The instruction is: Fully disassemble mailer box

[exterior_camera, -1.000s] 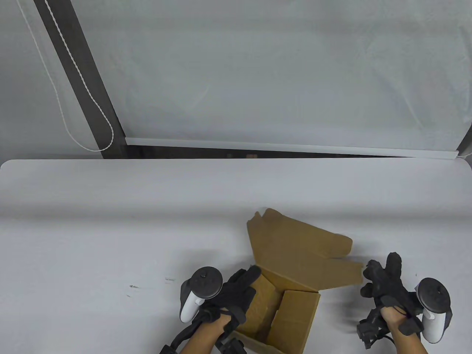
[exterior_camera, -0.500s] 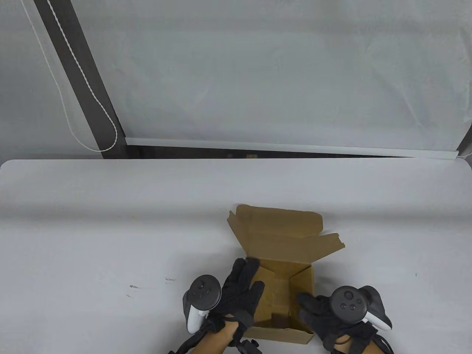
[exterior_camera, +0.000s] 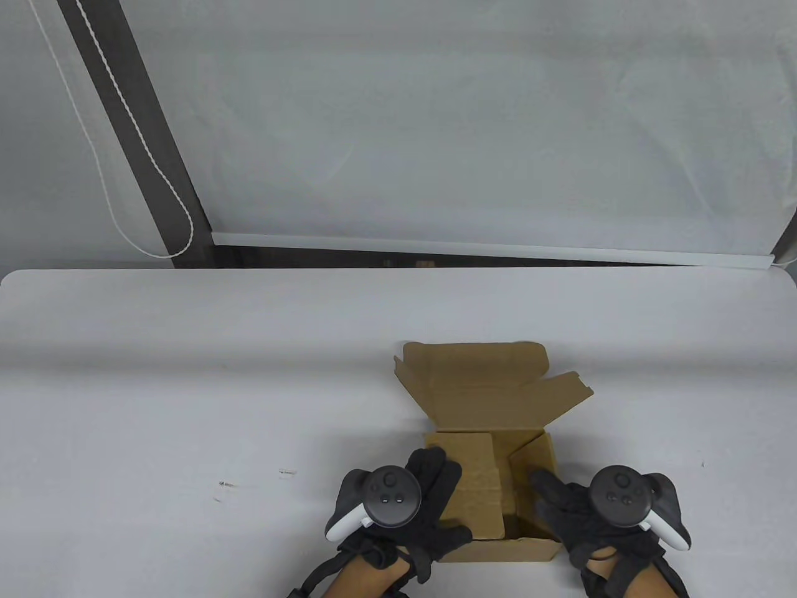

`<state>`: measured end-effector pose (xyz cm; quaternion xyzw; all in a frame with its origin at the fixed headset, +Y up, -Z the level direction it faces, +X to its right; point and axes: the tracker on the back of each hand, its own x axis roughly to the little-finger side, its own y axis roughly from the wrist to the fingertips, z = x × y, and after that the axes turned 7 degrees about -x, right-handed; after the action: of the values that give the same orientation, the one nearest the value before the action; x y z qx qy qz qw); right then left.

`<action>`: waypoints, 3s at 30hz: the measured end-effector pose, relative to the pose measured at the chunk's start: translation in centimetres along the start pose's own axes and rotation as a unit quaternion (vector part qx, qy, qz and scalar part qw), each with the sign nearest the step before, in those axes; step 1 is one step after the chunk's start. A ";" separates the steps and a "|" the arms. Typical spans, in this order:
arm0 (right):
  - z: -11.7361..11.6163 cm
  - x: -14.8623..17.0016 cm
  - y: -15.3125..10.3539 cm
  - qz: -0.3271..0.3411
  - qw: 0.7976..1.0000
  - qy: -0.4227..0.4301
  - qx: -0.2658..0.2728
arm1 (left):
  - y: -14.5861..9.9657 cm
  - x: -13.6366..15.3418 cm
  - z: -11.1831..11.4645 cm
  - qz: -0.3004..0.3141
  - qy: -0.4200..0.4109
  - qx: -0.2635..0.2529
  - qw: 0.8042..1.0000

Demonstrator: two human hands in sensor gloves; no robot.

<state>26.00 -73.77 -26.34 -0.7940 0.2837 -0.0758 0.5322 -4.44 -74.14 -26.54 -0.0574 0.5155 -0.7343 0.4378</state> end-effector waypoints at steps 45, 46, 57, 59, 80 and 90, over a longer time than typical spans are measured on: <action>-0.6 0.1 0.0 -0.002 1.000 0.013 0.015 | -2.5 0.6 -5.2 0.089 0.039 -0.273 0.957; -0.6 0.1 0.1 0.004 1.000 0.016 0.014 | -2.2 0.8 -4.7 0.080 0.022 -0.254 0.964; -3.2 -2.3 1.1 0.101 0.992 0.072 -0.023 | -0.4 2.6 -0.5 -0.109 -0.043 -0.097 0.988; -2.7 -2.0 1.1 0.101 0.991 0.066 -0.049 | -0.6 3.0 -0.5 -0.120 -0.064 -0.092 0.986; 2.8 6.4 -1.4 -0.022 0.983 0.117 0.137 | -0.3 3.0 -0.3 -0.127 -0.064 -0.070 0.987; -0.7 1.7 0.7 0.070 0.995 0.068 0.015 | -0.3 3.1 -0.3 -0.127 -0.069 -0.069 0.987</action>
<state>26.86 -75.45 -27.02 -0.7567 0.3735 -0.0967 0.5278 -6.66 -76.07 -27.56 -0.2031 0.5220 -0.7410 0.3705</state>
